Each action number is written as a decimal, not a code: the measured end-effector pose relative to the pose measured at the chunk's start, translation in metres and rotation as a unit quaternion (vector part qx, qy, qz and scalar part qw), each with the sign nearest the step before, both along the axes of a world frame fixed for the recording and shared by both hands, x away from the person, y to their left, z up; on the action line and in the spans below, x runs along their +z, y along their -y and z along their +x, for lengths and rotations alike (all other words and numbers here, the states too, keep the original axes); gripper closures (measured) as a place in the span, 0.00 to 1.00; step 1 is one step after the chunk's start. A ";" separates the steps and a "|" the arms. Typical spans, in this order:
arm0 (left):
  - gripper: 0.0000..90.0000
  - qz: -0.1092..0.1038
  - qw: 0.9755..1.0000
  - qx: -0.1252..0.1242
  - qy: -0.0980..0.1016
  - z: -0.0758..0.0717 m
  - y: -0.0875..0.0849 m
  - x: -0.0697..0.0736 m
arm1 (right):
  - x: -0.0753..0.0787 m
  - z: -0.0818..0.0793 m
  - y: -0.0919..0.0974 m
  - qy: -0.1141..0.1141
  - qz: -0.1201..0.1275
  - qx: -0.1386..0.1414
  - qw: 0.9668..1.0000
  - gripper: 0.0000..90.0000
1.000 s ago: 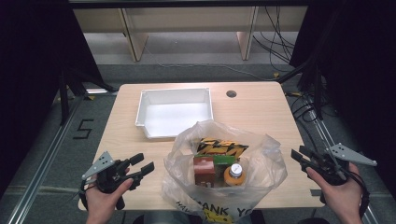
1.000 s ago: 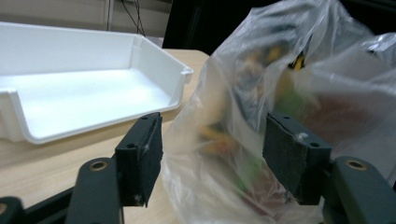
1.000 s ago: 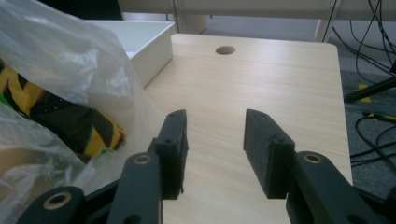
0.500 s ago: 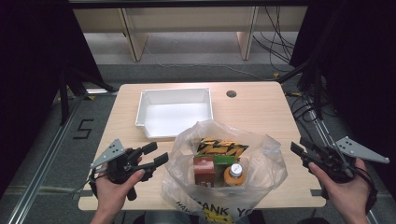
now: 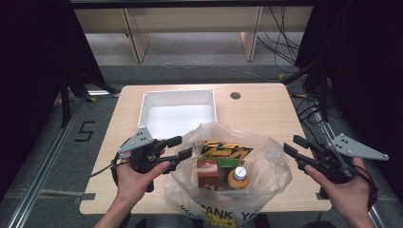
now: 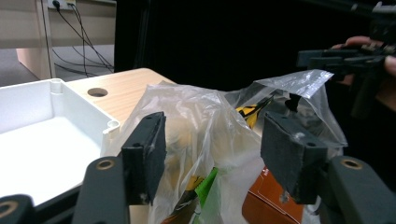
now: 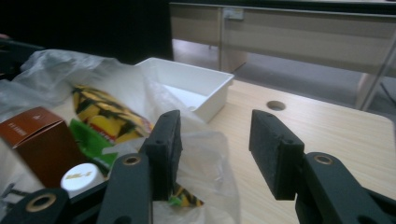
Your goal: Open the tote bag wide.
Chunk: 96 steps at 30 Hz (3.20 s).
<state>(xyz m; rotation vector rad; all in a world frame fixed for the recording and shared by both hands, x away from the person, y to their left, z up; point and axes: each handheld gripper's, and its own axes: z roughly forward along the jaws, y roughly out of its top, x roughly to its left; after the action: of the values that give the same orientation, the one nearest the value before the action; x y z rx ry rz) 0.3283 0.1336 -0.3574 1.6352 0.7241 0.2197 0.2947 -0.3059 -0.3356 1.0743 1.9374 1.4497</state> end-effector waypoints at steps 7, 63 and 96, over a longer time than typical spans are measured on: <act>0.47 0.023 1.000 -0.001 -0.002 -0.002 0.004 -0.001 | 0.004 -0.008 -0.013 0.001 0.009 0.045 0.999 0.60; 0.98 0.068 0.980 0.090 -0.163 0.006 -0.020 -0.115 | -0.077 0.026 -0.036 -0.160 -0.160 0.097 0.969 1.00; 0.80 0.171 0.967 0.084 -0.168 0.008 -0.021 -0.125 | -0.102 0.040 -0.016 -0.217 -0.193 0.050 0.956 0.88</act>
<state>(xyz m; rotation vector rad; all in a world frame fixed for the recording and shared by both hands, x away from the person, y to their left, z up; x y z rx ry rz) 0.3367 0.1542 -0.4827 1.9666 1.1347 0.1973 0.3343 -0.2895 -0.4371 1.1895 2.4803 0.8646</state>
